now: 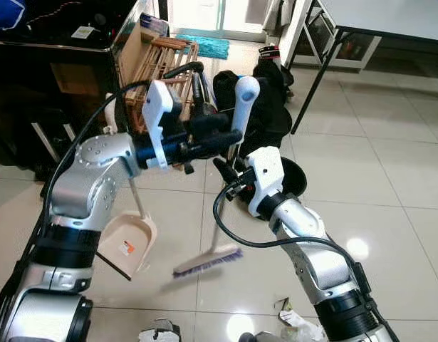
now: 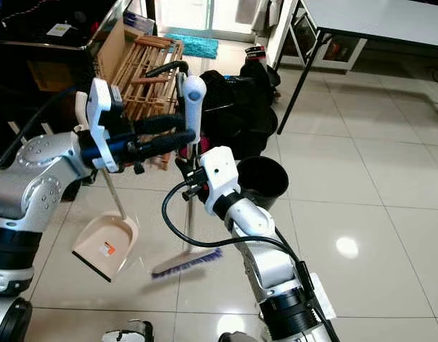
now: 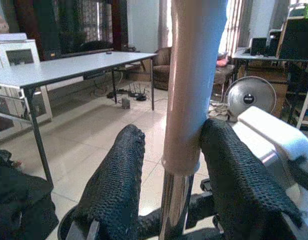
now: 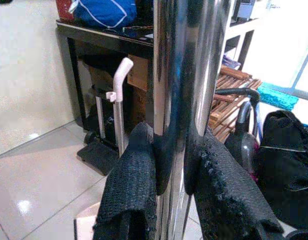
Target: Sweep floor
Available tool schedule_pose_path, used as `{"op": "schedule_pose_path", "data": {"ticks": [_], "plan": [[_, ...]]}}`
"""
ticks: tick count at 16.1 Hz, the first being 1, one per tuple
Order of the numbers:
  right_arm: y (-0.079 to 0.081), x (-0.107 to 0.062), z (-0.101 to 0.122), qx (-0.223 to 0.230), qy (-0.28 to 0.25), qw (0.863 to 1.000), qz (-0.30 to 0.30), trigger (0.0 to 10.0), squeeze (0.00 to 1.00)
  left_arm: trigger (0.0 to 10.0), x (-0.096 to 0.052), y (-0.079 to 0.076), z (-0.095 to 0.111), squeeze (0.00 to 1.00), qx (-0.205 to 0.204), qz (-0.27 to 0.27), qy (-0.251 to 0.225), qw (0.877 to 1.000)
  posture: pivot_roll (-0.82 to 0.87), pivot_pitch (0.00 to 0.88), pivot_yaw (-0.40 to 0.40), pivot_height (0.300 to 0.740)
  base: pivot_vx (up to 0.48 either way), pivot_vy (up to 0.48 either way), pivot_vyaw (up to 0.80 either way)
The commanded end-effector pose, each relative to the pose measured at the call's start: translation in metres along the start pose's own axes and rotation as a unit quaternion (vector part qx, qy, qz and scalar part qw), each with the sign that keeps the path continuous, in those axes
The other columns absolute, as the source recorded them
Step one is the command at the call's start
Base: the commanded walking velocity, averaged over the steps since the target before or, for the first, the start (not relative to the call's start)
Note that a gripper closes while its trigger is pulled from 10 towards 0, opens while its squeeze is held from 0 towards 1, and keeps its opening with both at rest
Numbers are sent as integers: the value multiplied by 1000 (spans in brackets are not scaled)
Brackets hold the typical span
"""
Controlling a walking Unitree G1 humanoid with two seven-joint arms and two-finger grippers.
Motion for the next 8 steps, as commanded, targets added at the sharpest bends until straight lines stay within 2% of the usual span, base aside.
{"op": "schedule_pose_path", "data": {"ticks": [1,4,8], "plan": [[2,0,2,-14,-8,1000,7,0,0,10000,3,5,9,0,7,4,-16,1000,147,74,-82,740,0,0,0],[3,1,0,-31,-6,999,8,0,0,10000,11,6,12,0,5,-13,-23,1000,146,71,-80,740,0,0,0],[2,1,0,-32,-8,999,5,0,0,10000,15,7,9,0,-1,-13,-15,1000,146,76,-79,740,0,0,0]]}}
Point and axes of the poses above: a point about 5 cm out from each wrist's last joint towards the gripper, its own x axis pointing out of the wrist towards the gripper, its own z axis along the axis of the wrist's last joint, y = z × x, the point moved 3 cm from there along x, pointing out of the wrist towards the gripper, and after that the axes turned 15 degrees about x, right-handed, at the moved point
